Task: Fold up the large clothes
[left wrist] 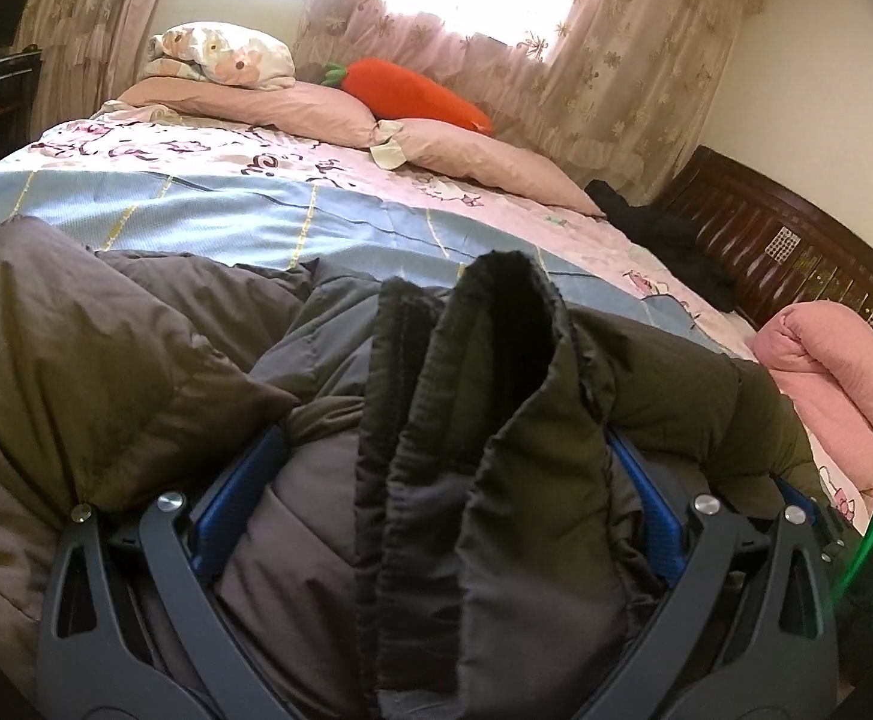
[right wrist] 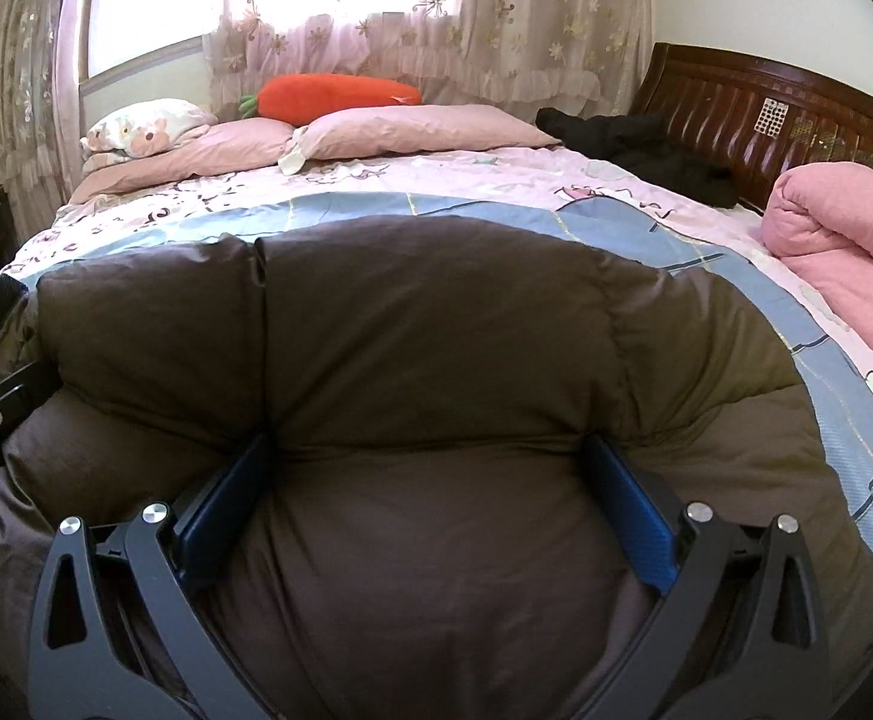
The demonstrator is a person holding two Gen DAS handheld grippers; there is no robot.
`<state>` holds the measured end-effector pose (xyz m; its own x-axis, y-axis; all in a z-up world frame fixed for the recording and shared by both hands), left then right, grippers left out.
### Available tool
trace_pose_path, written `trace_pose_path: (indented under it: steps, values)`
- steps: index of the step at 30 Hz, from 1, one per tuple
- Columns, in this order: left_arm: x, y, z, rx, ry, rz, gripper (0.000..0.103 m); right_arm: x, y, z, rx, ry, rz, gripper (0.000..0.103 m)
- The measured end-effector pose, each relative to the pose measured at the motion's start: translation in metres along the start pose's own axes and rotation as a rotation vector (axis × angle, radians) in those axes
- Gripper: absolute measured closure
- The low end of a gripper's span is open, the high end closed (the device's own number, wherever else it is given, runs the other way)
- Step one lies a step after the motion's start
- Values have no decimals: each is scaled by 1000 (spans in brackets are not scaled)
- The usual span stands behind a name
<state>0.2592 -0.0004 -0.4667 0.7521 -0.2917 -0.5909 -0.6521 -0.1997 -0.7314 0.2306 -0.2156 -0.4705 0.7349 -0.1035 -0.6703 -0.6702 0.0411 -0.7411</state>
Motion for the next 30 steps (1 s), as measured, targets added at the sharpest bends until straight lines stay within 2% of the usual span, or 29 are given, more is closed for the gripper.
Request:
trace_pose_path:
  steps: [1, 4, 6, 7, 8, 10, 11, 13, 15, 17, 20, 23, 24, 26, 30]
  values:
    - [0, 1, 0, 6, -12, -2, 2, 0, 0, 0, 0, -1, -7, 1]
    - [6, -1, -3, 25, -83, 83, 2, 0, 0, 0, -11, 4, 16, 1]
    - [-3, -2, -7, 29, -129, 195, 2, -4, -3, -6, -27, -22, 121, 1]
    - [-18, -7, -9, 25, -179, 216, 2, -11, -6, -10, -20, -41, 190, 1]
    - [-36, -11, -12, 6, -219, 201, 2, -31, -11, -23, 25, -47, 254, 1]
    - [-99, -14, -23, -60, -257, 138, 2, -76, -15, -50, 132, -27, 249, 1]
    - [-120, -10, -27, -73, -269, 138, 2, -94, -13, -60, 174, -38, 249, 1]
    - [-161, 7, -34, -59, -338, 178, 2, -137, 10, -85, 260, -100, 329, 1]
    - [-203, 37, -36, -8, -491, 215, 2, -164, 42, -105, 308, -113, 415, 1]
    - [-225, 66, -36, 17, -498, 251, 2, -194, 84, -127, 346, -94, 473, 1]
    - [-244, 119, -26, -17, -475, 343, 2, -216, 137, -150, 393, -82, 574, 1]
    - [-248, 161, -15, -40, -498, 422, 2, -228, 197, -172, 533, -167, 718, 1]
    - [-249, 178, -9, -36, -502, 456, 2, -229, 209, -177, 554, -175, 741, 1]
    - [-252, 203, -3, -9, -500, 503, 2, -231, 234, -194, 578, -128, 792, 1]
    - [-255, 226, 4, 58, -518, 532, 2, -231, 249, -202, 640, -158, 789, 1]
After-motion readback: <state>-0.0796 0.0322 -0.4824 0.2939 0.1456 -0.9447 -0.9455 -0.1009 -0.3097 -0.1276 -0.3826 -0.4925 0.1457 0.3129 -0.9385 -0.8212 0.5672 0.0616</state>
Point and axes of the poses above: each gripper's, at about its wrist camera, not at the fingertips, and x roughly the way its jaws point, z to its left, y to its underside, the point moved 7 cm from there along x, roughly the way its jaws point, and after that the axes turned 5 degrees about z, right-handed, at the moved point
